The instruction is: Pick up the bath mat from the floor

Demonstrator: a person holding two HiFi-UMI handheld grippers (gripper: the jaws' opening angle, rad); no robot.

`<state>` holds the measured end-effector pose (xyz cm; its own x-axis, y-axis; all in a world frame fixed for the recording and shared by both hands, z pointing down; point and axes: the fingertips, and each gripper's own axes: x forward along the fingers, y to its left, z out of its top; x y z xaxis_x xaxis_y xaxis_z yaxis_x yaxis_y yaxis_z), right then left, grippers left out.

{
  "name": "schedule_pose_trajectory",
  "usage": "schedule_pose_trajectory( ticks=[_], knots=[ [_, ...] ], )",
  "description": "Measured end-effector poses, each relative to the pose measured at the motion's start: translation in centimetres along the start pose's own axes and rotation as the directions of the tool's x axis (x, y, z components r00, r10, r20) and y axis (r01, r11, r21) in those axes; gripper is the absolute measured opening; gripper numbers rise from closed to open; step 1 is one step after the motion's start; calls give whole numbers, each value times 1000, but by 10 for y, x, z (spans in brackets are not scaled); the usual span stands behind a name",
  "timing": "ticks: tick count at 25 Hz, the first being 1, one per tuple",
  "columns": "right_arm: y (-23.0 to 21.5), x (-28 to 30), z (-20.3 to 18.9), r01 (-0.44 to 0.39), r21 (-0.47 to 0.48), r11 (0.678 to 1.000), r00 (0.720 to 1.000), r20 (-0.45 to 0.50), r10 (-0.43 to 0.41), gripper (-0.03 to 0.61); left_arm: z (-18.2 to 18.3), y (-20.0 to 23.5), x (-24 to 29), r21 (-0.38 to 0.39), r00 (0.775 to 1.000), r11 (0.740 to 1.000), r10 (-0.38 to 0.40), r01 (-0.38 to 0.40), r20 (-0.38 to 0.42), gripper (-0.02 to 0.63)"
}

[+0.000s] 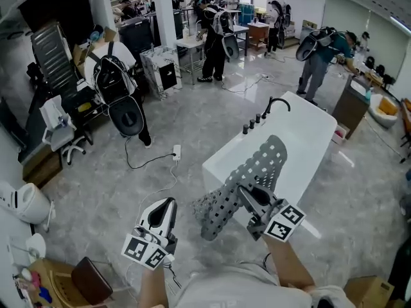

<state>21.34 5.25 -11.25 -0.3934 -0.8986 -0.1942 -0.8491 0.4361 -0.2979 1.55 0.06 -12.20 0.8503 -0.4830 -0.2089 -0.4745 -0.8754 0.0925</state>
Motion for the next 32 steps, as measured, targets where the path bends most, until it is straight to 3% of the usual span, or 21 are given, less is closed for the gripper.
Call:
schedule_pose_trajectory(
  ticks=[20,32],
  knots=[
    [12,-24,-18,39,35,999,999,-19,-38,67,-18,-14,-16,-36,998,999,16,-18,-53,17],
    [18,-17,-26,26,47,999,999,-37,-25,67,-26,0,-25,-45,995,997,58,-62,-87,17]
  ],
)
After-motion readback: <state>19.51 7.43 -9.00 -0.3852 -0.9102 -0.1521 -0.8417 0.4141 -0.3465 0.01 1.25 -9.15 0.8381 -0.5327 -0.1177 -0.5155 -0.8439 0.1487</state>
